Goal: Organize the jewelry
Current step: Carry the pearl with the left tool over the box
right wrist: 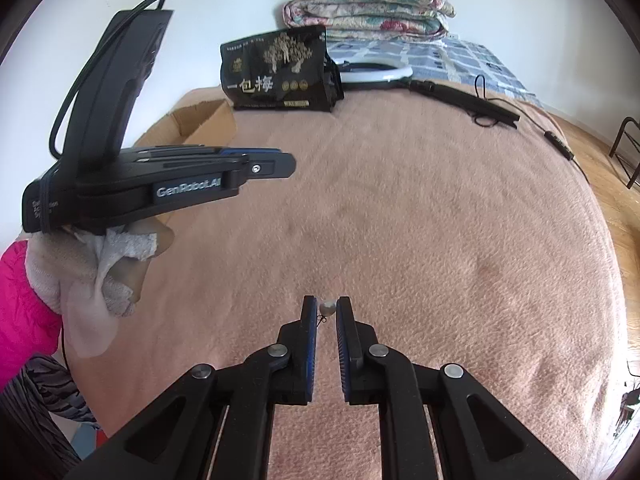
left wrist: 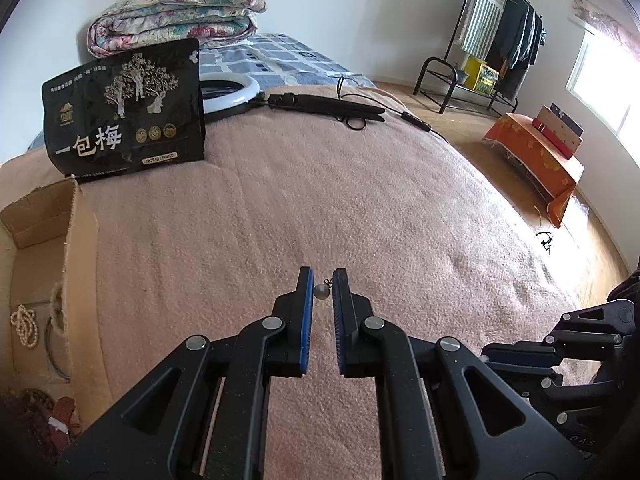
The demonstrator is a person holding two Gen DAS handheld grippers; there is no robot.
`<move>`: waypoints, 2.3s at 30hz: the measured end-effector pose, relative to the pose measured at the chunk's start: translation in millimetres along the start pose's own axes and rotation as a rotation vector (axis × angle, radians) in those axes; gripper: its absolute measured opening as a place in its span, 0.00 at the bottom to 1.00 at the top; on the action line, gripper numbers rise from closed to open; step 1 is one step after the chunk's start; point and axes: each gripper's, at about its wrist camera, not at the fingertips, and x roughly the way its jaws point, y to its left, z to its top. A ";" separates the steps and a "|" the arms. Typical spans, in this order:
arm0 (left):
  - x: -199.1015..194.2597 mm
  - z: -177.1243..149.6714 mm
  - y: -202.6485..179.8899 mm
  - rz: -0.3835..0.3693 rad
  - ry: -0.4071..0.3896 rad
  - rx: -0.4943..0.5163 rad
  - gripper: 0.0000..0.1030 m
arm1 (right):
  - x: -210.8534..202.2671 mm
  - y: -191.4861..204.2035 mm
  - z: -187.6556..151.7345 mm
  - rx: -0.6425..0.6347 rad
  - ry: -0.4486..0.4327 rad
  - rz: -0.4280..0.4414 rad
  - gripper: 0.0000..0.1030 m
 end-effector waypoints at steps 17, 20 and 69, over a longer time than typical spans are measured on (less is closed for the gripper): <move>-117.9 -8.8 30.4 0.073 -0.135 -0.040 0.07 | -47.6 48.4 32.7 -0.014 -0.125 0.003 0.07; -132.1 -11.9 44.1 0.092 -0.151 -0.052 0.07 | -48.4 60.8 38.9 -0.023 -0.145 0.015 0.07; -136.0 1.9 239.4 0.278 -0.137 -0.316 0.08 | 85.9 217.9 128.5 -0.124 -0.124 0.195 0.18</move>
